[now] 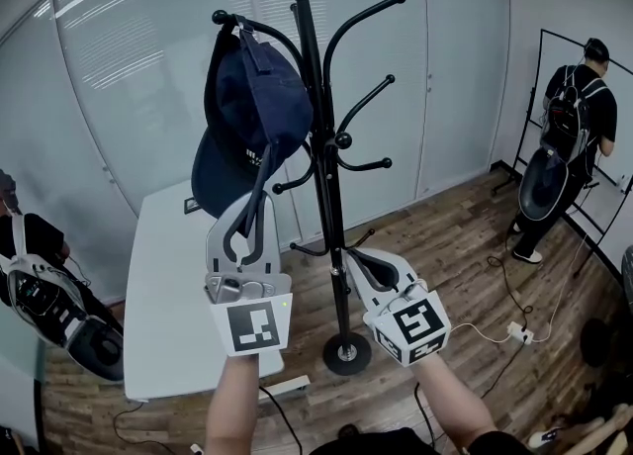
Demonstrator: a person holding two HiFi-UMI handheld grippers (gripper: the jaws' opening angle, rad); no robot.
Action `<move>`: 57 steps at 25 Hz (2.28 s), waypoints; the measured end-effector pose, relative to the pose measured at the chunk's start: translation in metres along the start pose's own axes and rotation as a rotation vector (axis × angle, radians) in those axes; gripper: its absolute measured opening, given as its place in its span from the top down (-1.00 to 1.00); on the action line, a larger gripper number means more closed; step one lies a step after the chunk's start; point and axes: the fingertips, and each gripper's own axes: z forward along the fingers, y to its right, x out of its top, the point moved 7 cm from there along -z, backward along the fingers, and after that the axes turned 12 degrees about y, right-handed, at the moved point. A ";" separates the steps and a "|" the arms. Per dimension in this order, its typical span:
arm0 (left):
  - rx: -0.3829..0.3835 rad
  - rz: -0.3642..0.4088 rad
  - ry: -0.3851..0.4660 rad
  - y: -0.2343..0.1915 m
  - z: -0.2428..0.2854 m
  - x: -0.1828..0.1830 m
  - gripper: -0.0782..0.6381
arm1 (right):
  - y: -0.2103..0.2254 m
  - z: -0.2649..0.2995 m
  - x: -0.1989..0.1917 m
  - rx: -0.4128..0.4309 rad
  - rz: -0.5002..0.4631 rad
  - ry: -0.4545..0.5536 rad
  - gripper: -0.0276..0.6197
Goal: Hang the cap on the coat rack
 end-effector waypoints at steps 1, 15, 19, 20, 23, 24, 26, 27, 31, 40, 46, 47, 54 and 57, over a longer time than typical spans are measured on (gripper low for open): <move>0.001 0.003 0.000 0.001 -0.001 -0.001 0.69 | 0.000 0.000 -0.001 0.002 -0.001 -0.002 0.82; -0.021 -0.005 0.006 0.011 -0.001 -0.008 0.69 | 0.000 -0.006 0.001 -0.015 0.000 -0.014 0.82; -0.025 -0.006 0.003 0.015 -0.003 -0.009 0.68 | 0.000 -0.008 0.000 -0.020 -0.001 -0.018 0.82; -0.028 -0.011 0.002 0.016 -0.003 -0.010 0.67 | 0.000 -0.008 0.000 -0.021 -0.001 -0.018 0.82; -0.040 -0.019 -0.005 0.019 -0.002 -0.012 0.67 | 0.000 -0.010 0.001 -0.023 0.000 -0.018 0.82; -0.040 -0.022 -0.008 0.020 -0.002 -0.012 0.67 | 0.000 -0.010 0.002 -0.023 0.000 -0.018 0.82; -0.038 -0.026 -0.009 0.021 -0.001 -0.013 0.67 | 0.000 -0.011 0.002 -0.025 0.001 -0.019 0.82; -0.037 -0.029 -0.009 0.021 -0.001 -0.014 0.66 | 0.001 -0.011 0.001 -0.027 0.001 -0.019 0.82; -0.037 -0.048 -0.012 0.023 -0.002 -0.019 0.57 | 0.002 -0.012 0.001 -0.032 0.000 -0.021 0.82; -0.039 -0.055 -0.036 0.027 -0.004 -0.025 0.41 | 0.002 -0.015 -0.002 -0.037 0.002 -0.034 0.82; -0.029 -0.048 -0.041 0.026 -0.011 -0.023 0.37 | 0.000 -0.018 -0.005 -0.032 0.009 -0.035 0.82; -0.028 -0.046 -0.046 0.026 -0.013 -0.023 0.37 | -0.001 -0.018 -0.006 -0.030 0.011 -0.036 0.82; -0.026 -0.041 -0.094 0.034 -0.027 -0.020 0.37 | -0.004 -0.022 -0.010 0.004 0.036 -0.035 0.82; -0.018 -0.037 -0.118 0.040 -0.033 -0.014 0.37 | -0.006 -0.026 -0.009 0.034 0.047 -0.036 0.82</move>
